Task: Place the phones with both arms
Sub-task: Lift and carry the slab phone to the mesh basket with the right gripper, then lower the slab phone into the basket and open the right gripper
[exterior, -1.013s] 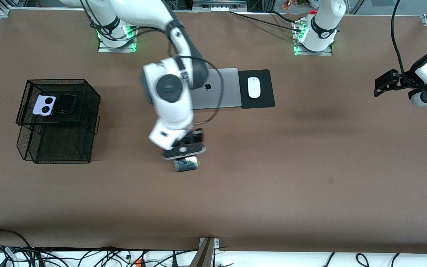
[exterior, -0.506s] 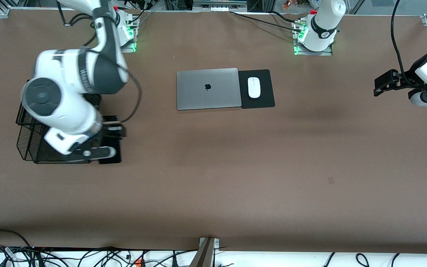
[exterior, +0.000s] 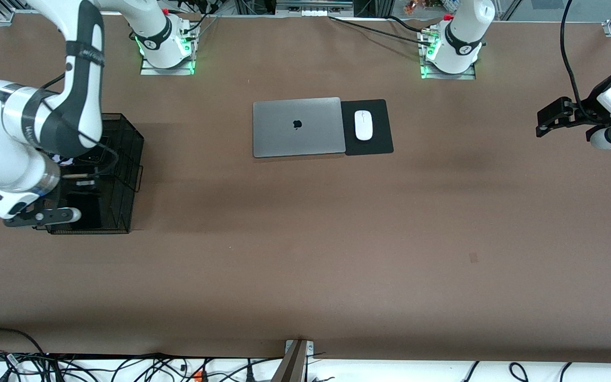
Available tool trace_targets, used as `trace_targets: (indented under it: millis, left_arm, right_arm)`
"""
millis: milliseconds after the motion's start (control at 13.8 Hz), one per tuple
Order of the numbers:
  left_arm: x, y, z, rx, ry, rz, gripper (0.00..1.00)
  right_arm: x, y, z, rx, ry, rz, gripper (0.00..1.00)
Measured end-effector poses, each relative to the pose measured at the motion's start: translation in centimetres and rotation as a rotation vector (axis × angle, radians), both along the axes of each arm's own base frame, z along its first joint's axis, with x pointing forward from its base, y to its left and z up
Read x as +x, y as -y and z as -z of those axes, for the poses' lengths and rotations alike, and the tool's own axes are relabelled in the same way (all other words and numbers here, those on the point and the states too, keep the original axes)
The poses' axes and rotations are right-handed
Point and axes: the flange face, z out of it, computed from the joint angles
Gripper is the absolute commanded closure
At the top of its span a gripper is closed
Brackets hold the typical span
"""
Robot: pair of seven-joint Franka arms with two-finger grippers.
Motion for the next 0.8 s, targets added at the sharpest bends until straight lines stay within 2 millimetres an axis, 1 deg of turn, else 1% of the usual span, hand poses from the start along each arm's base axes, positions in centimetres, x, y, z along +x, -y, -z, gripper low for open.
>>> trace_targets:
  millis: [145,434,579,796]
  left_arm:
    - [0.0,0.0,0.0,0.0,0.0,-0.001,0.0]
    - [0.0,0.0,0.0,0.0,0.0,-0.005,0.0]
    - [0.0,0.0,0.0,0.0,0.0,-0.006,0.0]
    - [0.0,0.0,0.0,0.0,0.0,-0.007,0.0]
  right_arm:
    - [0.0,2.5,1.1,-0.022,0.036,-0.022,1.0]
    - [0.0,6.3,2.4,-0.064,0.098,-0.036,1.0]
    - [-0.4,7.2,3.8,-0.076,0.131,-0.032,1.0]
    - [-1.3,7.3,6.6,-0.058,0.161,-0.001,1.0]
